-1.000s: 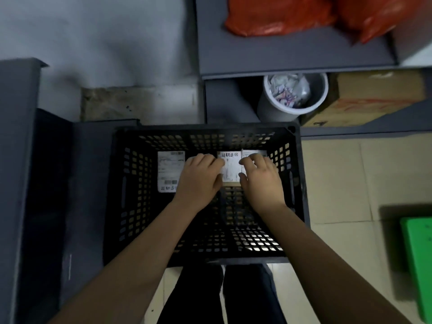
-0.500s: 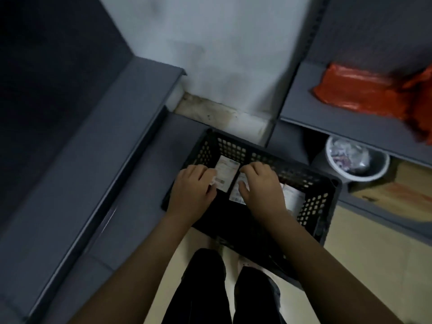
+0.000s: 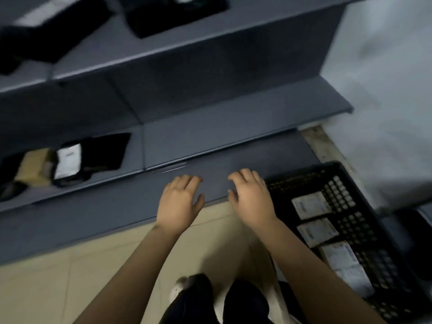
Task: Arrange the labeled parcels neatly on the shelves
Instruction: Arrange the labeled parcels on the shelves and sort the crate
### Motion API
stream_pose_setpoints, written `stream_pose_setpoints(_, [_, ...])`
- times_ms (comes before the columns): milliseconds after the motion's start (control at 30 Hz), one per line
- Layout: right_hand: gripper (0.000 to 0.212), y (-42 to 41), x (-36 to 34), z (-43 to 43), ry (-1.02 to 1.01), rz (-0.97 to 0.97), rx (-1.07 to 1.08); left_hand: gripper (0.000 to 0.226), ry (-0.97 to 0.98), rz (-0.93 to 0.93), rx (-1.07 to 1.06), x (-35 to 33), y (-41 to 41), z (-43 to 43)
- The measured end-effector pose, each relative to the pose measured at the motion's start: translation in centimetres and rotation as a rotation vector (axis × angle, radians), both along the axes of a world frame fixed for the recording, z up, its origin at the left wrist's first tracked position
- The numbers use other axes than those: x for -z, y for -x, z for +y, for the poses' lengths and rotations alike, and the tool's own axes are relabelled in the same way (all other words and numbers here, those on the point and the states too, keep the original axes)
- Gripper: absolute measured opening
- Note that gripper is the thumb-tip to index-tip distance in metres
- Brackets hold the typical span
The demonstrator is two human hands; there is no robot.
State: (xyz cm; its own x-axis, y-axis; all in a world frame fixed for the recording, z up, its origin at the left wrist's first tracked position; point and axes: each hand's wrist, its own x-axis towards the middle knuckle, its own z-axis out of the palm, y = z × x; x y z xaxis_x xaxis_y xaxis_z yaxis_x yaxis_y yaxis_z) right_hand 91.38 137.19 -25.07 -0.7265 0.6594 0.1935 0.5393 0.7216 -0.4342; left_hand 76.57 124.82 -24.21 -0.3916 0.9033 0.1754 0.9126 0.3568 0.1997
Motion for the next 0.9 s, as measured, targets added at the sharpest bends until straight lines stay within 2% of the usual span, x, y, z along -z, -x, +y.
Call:
stream_pose_setpoints(267, [0.027, 12.9, -4.1, -14.0, -0.051, -0.018, -0.505, 0.029, -0.096, 0.091, -0.437, -2.7, 6.4, -19.7])
stream_pose_setpoints(467, [0.032, 21.7, -7.1, -28.3, -0.08, 0.008, -0.826, 0.037, -0.152, 0.161, -0.687, -5.6, 9.8, -35.6])
stream_pose_setpoints(667, [0.032, 29.8, -9.3, -44.0, -0.111, 0.017, -1.06, 0.038, -0.121, 0.249, -0.851, -8.0, 13.6, -51.7])
stream_pose_setpoints(900, [0.031, 38.2, -12.3, -58.5, -0.186, 0.082, -1.241, 0.038, -0.092, 0.38, -1.002, -11.3, 18.4, -65.8])
